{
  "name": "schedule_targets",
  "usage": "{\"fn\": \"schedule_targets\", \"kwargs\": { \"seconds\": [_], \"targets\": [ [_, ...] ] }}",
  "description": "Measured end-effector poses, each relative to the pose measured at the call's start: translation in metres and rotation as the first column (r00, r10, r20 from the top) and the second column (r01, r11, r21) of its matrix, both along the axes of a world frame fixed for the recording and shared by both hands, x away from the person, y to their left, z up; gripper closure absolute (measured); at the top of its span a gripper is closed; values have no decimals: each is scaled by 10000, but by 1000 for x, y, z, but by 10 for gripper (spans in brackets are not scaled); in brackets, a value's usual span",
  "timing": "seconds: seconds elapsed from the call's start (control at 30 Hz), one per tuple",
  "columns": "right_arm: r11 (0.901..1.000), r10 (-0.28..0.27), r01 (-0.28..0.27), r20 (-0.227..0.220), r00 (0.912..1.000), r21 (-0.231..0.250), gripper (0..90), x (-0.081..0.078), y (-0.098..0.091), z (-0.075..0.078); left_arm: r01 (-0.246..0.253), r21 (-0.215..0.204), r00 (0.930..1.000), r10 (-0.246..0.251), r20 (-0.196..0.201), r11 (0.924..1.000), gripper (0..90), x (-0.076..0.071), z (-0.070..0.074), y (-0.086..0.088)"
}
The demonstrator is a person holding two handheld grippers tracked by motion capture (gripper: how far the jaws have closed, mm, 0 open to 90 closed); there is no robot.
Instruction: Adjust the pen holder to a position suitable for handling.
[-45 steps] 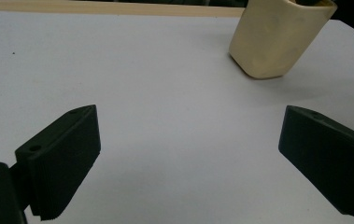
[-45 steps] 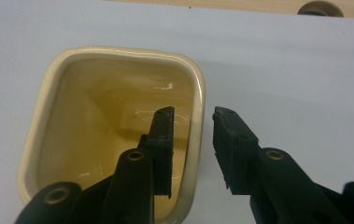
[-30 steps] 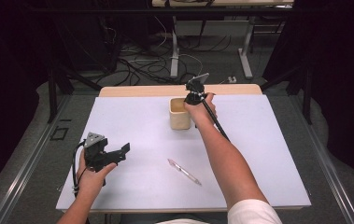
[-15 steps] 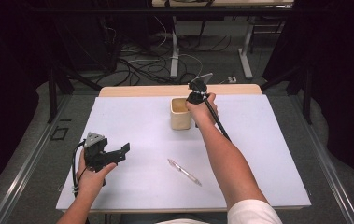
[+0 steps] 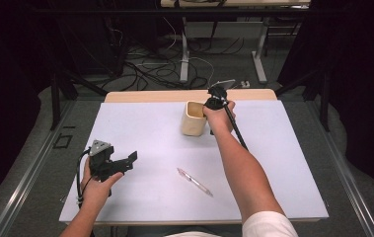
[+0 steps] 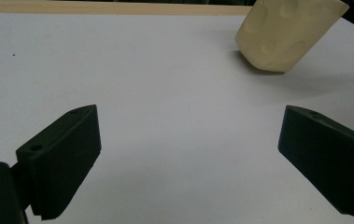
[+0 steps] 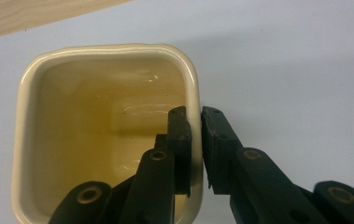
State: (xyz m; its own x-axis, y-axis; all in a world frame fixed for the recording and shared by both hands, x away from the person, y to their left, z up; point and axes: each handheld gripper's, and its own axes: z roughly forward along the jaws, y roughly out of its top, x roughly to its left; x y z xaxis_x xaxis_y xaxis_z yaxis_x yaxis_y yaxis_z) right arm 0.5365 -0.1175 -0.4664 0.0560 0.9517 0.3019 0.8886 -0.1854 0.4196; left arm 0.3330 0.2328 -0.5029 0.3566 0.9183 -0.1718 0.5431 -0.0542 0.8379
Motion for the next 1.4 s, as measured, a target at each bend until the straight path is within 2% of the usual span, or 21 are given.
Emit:
{"fn": "schedule_targets", "kwargs": {
  "seconds": [0.07,0.13,0.27,0.43,0.5,0.6,0.63,0.7,0.73,0.8,0.87,0.97,1.0,1.13,1.33,1.4],
  "targets": [
    [9998,-91,90,33,10000,168,826,0,0,0,-25,-10,10000,25,8,10000,56,0,0,0],
    [10000,32,-32,-103,9999,-11,826,0,-1,1,-13,4,10000,13,10,10000,57,0,0,0],
    [10000,-53,53,16,10000,54,829,-3,-2,5,-10,-6,10000,10,0,10000,57,0,0,0],
    [9998,-155,156,72,9999,-80,831,-13,-5,16,-19,-21,10000,19,27,10000,57,0,1,0],
    [9998,-26,28,108,9999,-189,829,-19,-7,21,-9,-3,10000,9,19,10000,57,0,1,0],
    [10000,-50,51,145,9999,-66,828,-26,-11,26,-12,-9,10000,12,68,10000,57,-1,1,-1],
    [9998,142,-141,111,9998,-123,828,-28,-13,27,0,1,10000,0,88,10000,57,-1,2,-1],
    [9999,151,-151,161,9998,19,828,-32,-15,28,4,18,10000,-4,81,10000,57,-1,2,-2],
    [9995,305,-305,84,9995,-96,828,-33,-17,29,9,14,10000,-9,59,10000,57,-1,1,-2],
    [9998,206,-206,74,9998,-48,828,-35,-16,29,1,26,10000,-1,30,10000,57,-1,1,-2],
    [9984,503,-505,-72,9987,-236,828,-38,-18,28,-8,43,10000,8,4,10000,57,0,1,-1],
    [9984,511,-515,-156,9986,-254,827,-40,-16,27,-35,31,10000,35,-16,10000,57,0,1,-1],
    [9961,742,-757,-350,9966,-455,827,-43,-14,25,-57,42,10000,57,-15,10000,57,0,1,-1],
    [9925,885,-936,-653,9939,-792,826,-48,-10,23,-72,29,10000,72,19,10000,57,-1,1,-1],
    [9919,923,-981,-731,9930,-803,825,-54,-5,25,-27,57,10000,27,0,10000,57,-1,1,-1],
    [9886,1075,-1154,-830,9907,-964,824,-55,-6,25,2,71,10000,-2,-25,10000,57,-1,1,-1]
  ]
}}
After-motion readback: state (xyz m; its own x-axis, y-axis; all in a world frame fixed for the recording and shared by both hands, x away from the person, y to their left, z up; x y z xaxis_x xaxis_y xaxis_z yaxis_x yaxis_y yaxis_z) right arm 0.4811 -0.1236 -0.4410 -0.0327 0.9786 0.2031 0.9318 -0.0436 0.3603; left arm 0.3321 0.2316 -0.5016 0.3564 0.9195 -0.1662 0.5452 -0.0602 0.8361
